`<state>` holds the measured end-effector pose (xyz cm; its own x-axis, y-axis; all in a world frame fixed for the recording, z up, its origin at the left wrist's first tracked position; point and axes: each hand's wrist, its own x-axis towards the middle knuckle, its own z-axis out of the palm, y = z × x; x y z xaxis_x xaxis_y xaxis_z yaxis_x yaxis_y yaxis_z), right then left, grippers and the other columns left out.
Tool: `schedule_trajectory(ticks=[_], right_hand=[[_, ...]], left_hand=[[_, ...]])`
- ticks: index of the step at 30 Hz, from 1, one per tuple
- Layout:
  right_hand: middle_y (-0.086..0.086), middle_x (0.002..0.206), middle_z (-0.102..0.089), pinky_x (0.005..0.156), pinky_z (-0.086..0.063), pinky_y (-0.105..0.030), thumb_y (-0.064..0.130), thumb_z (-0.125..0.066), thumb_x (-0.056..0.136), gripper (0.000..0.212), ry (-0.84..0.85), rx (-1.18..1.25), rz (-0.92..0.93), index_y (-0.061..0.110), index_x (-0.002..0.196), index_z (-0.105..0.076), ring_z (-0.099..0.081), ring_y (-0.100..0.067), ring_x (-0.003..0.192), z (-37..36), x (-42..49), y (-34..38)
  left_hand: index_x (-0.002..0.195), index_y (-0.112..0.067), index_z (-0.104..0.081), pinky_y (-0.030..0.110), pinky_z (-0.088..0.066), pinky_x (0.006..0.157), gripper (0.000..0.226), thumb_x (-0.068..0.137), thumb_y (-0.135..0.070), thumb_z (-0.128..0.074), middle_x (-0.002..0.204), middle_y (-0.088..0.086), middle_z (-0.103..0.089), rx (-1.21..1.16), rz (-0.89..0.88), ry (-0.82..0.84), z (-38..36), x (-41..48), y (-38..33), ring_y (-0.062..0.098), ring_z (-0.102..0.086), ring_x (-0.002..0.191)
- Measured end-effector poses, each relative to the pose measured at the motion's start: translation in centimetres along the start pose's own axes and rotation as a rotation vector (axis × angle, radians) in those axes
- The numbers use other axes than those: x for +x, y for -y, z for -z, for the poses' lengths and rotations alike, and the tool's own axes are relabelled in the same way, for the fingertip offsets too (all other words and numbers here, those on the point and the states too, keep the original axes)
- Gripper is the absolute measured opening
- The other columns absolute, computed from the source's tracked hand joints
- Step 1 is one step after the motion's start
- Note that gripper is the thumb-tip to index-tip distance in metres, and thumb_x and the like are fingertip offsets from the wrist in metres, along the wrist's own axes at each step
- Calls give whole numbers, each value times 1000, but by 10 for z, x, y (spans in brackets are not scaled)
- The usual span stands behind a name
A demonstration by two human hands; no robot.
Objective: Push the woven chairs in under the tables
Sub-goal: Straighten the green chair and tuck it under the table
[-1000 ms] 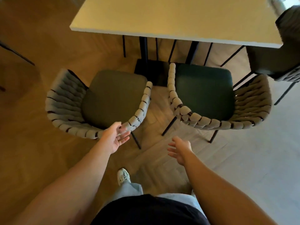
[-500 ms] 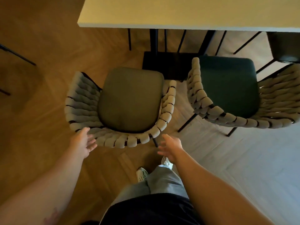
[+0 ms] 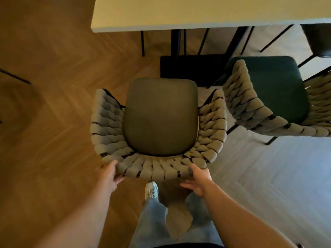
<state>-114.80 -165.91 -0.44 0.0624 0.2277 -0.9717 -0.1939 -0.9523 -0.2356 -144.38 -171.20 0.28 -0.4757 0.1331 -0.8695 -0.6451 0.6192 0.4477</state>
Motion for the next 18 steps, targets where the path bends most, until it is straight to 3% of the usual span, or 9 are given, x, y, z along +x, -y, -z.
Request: schedule_trajectory(ticks=[3, 5, 10, 15, 18], right_hand=[[-14, 125, -56, 61, -61, -54, 24, -67, 94, 48, -110, 137, 9, 28, 132, -39, -66, -39, 92, -24, 16, -14], [-15, 125, -58, 61, -61, -60, 25, -71, 91, 49, -172, 165, 8, 27, 129, -41, -65, -40, 90, -32, 22, -16], [-17, 129, -56, 62, -58, -68, 22, -71, 91, 50, -206, 159, 16, 24, 131, -41, -64, -46, 107, -37, 21, -4], [-18, 131, -55, 50, -59, -53, 20, -69, 93, 53, -199, 145, 42, 22, 136, -38, -64, -46, 109, -27, 28, 27], [-18, 129, -57, 51, -58, -53, 19, -69, 93, 50, -180, 161, 68, 18, 134, -41, -64, -45, 110, -15, 33, 52]], left_hand=[[151, -47, -20, 75, -51, 79, 84, 93, -7, -66, 146, 16, -44, 14, -38, 128, 11, 25, -14, 51, -55, 119], [149, -50, -22, 81, -45, 80, 83, 94, -2, -62, 150, 16, -42, 35, -25, 200, 15, 32, -16, 51, -54, 122], [149, -49, -23, 80, -43, 84, 79, 97, 1, -56, 146, 13, -48, 58, -36, 251, 10, 39, -19, 48, -55, 122], [148, -49, -25, 79, -46, 81, 78, 97, 3, -54, 148, 17, -46, 44, -40, 271, -18, 33, -24, 47, -58, 118], [148, -52, -23, 80, -45, 81, 82, 96, 4, -54, 149, 19, -44, 25, -20, 273, -42, 29, -25, 49, -58, 117]])
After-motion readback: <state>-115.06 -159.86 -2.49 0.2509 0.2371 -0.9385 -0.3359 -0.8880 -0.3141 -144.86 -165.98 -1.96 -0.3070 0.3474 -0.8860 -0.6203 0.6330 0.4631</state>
